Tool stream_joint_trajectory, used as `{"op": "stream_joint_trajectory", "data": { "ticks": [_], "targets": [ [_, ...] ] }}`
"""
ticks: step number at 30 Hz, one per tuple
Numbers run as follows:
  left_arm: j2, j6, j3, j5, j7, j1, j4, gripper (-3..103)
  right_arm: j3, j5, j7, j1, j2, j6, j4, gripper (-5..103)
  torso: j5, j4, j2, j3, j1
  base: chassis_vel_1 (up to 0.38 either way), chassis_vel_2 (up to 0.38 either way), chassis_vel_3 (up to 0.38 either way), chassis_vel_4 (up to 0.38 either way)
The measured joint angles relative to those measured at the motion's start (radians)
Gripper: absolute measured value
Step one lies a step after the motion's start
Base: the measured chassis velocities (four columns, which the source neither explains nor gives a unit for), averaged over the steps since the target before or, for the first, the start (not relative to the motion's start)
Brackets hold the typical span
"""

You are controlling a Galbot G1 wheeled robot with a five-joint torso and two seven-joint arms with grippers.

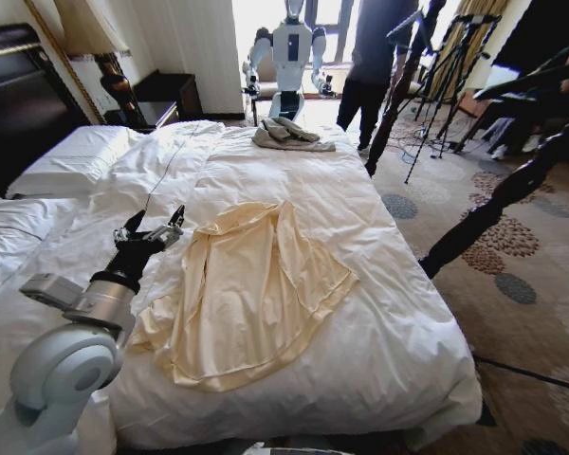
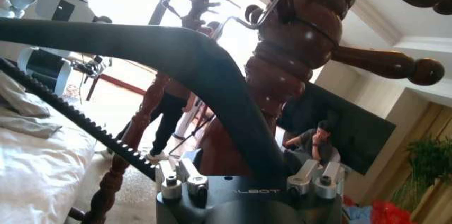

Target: Pick up the clothes from the bed and hang them on the clothes hanger.

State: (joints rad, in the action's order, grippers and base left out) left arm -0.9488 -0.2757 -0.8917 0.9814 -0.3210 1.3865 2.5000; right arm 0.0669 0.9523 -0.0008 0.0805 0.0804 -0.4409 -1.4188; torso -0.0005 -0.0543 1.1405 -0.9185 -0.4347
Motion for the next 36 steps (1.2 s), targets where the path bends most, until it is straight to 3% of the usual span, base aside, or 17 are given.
{"op": "stream_joint_trajectory", "data": {
  "ticks": [5,8,10,12,15,36],
  "targets": [
    [-0.009,-0.001,0.002,-0.003,0.002,0.001,0.000,100,0.001,0.006,0.005,0.000,0.001,-0.005,-0.012,57,0.0000,0.0000,0.000,0.000,0.000,0.000,0.000,0.000,0.000],
    [-0.009,-0.001,0.002,-0.005,0.002,0.001,0.000,100,0.001,0.006,0.006,-0.001,0.002,-0.005,-0.015,51,0.0000,-0.0001,0.000,0.000,0.000,0.000,0.000,0.000,0.000],
    [-0.006,-0.001,0.002,-0.006,0.003,0.000,0.000,100,0.002,0.006,0.011,-0.001,0.006,-0.005,-0.017,36,0.0001,-0.0001,0.000,0.000,0.000,0.000,0.000,0.000,0.000],
    [-0.006,-0.001,0.002,-0.006,0.003,0.000,0.000,100,0.002,0.006,0.011,-0.001,0.007,-0.005,-0.017,36,0.0001,-0.0001,0.000,0.000,0.000,0.000,0.000,0.000,0.000],
    [-0.006,-0.002,0.001,-0.006,0.003,0.000,0.000,100,0.002,0.007,0.015,-0.001,0.008,-0.006,-0.027,20,0.0005,0.0001,0.000,0.000,0.000,0.000,0.000,0.000,0.000],
    [-0.026,-0.008,0.005,-0.021,0.008,0.010,0.000,100,-0.015,0.033,0.047,0.001,-0.045,-0.022,-0.170,18,0.0001,-0.0001,0.000,0.000,0.000,0.000,0.000,0.000,0.000]
  ]
}}
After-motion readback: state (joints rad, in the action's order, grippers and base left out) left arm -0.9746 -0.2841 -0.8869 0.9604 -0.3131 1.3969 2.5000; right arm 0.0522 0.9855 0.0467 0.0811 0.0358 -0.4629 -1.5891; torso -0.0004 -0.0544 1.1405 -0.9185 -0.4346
